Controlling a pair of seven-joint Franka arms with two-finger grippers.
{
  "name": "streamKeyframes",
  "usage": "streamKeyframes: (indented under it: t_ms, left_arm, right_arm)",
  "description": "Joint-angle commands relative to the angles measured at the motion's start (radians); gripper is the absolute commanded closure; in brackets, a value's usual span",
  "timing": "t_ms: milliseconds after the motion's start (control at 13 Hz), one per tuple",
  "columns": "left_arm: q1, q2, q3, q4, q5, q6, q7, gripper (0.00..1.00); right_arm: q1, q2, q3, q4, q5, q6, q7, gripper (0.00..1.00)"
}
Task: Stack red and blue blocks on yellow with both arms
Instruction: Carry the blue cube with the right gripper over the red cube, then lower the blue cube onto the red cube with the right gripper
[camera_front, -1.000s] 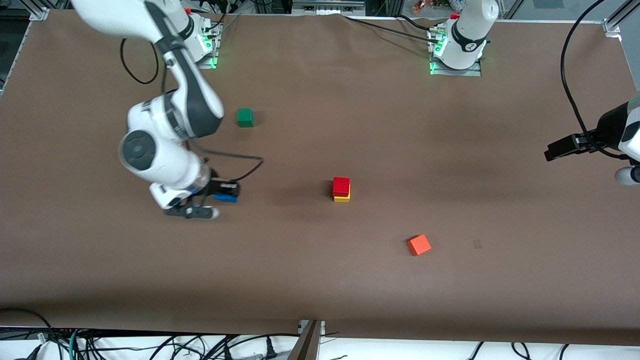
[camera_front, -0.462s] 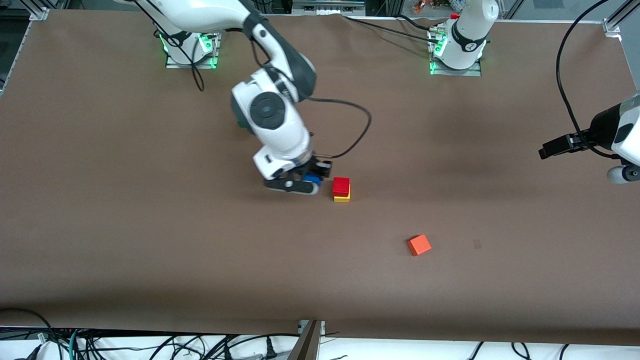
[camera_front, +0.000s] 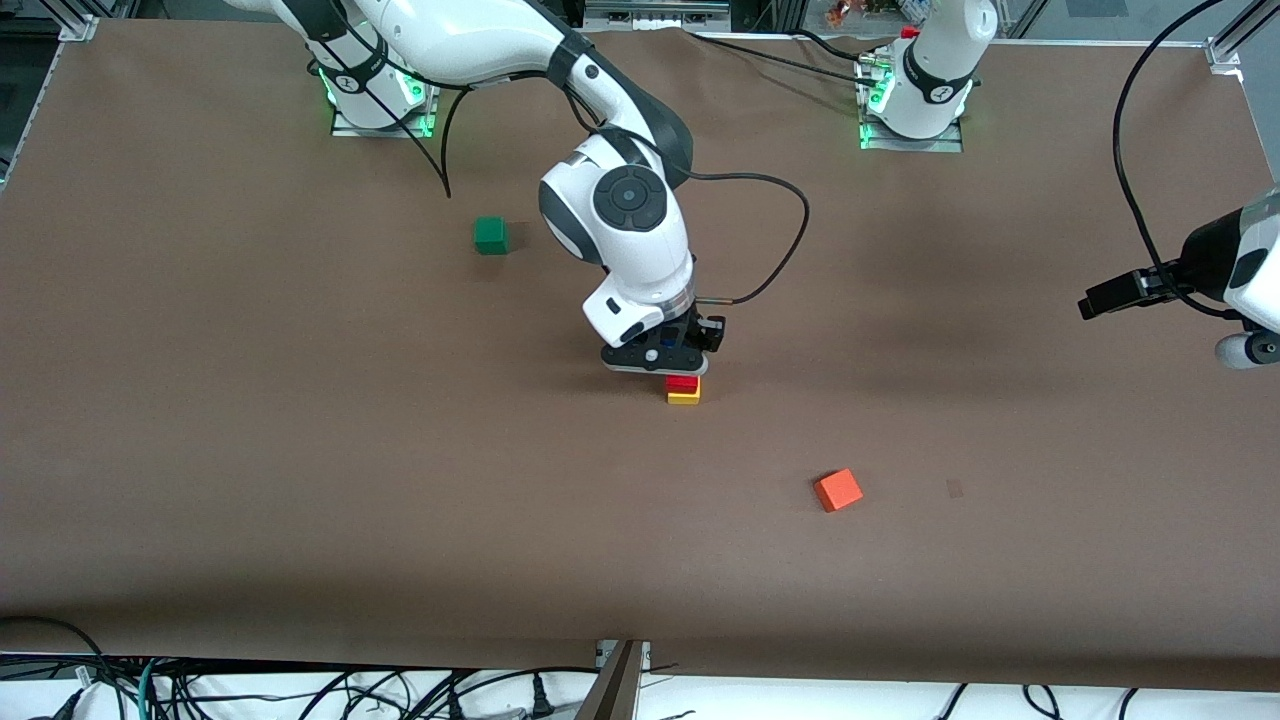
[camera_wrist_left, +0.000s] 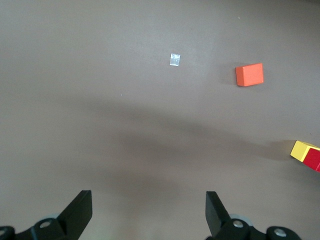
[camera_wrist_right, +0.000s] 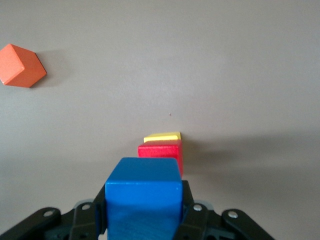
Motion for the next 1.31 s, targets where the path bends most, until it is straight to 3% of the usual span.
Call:
streamKeyframes:
  t_ms: [0,923,1231]
  left_arm:
    - [0.013,-0.015,-0.006,-0.016,-0.012,0.011,0.021,0.00]
    - [0.013,-0.015,-0.007,-0.015,-0.014,0.011,0.021,0.00]
    - [0.013,-0.013,-0.007,-0.015,-0.014,0.011,0.021,0.00]
  right_arm:
    - [0.011,0.037,-0.008,0.046,-0.054,0.013,0.003,0.61]
    - [0.026,0.081,-0.009,0.044,-0.107,0.035,0.008,0.59]
    - [0.026,0.083,-0.008,0.044,-0.107,0.043,0.011,0.53]
